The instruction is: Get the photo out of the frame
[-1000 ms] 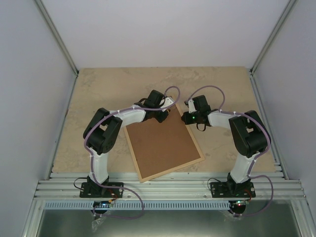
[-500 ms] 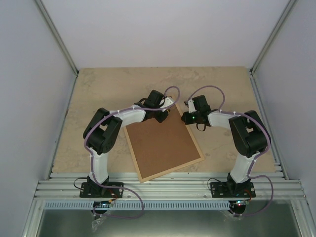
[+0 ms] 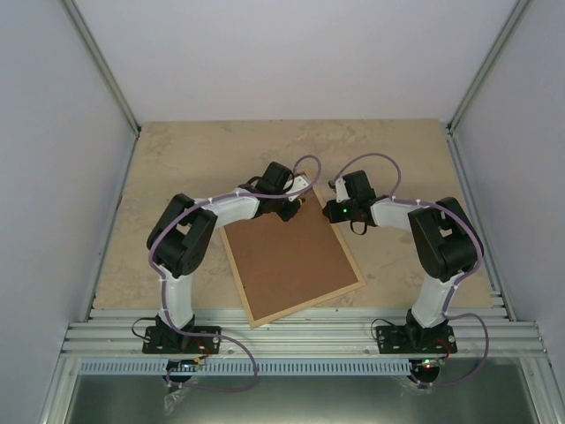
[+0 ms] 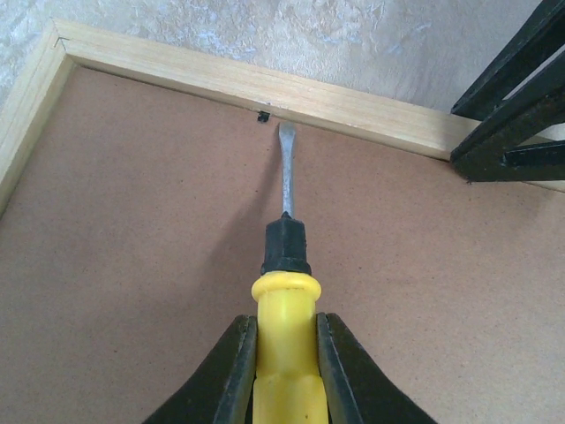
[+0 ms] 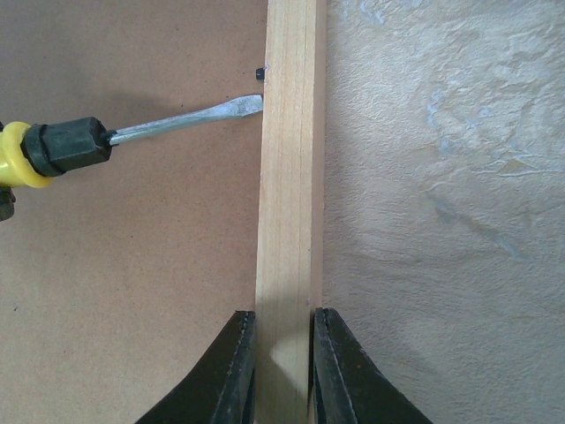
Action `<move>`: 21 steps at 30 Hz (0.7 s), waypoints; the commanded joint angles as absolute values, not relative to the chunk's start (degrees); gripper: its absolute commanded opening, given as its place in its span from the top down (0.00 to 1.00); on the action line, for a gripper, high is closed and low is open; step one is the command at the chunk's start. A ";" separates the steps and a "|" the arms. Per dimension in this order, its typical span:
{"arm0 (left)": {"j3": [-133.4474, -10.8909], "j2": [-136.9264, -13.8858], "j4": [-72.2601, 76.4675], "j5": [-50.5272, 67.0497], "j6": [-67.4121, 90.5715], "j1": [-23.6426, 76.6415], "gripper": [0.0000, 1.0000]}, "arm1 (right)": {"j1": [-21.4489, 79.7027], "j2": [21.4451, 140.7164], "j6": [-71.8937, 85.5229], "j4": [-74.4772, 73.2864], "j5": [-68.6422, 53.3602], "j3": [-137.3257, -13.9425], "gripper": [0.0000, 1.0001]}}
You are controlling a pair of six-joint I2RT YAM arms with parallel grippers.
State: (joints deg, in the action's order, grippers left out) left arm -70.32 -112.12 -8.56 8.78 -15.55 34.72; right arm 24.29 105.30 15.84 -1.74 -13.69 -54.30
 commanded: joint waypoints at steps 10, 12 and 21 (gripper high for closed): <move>-69.73 -111.91 -13.70 2.81 -15.35 34.82 1.00 | 25.40 107.23 15.00 -2.83 -15.71 -54.54 0.94; -69.78 -111.89 -13.68 2.79 -15.45 34.87 1.00 | 25.40 107.23 14.99 -2.78 -15.68 -54.54 0.94; -70.63 -112.34 -13.72 2.97 -15.79 34.84 1.00 | 25.49 107.22 15.02 -2.64 -15.69 -54.55 0.94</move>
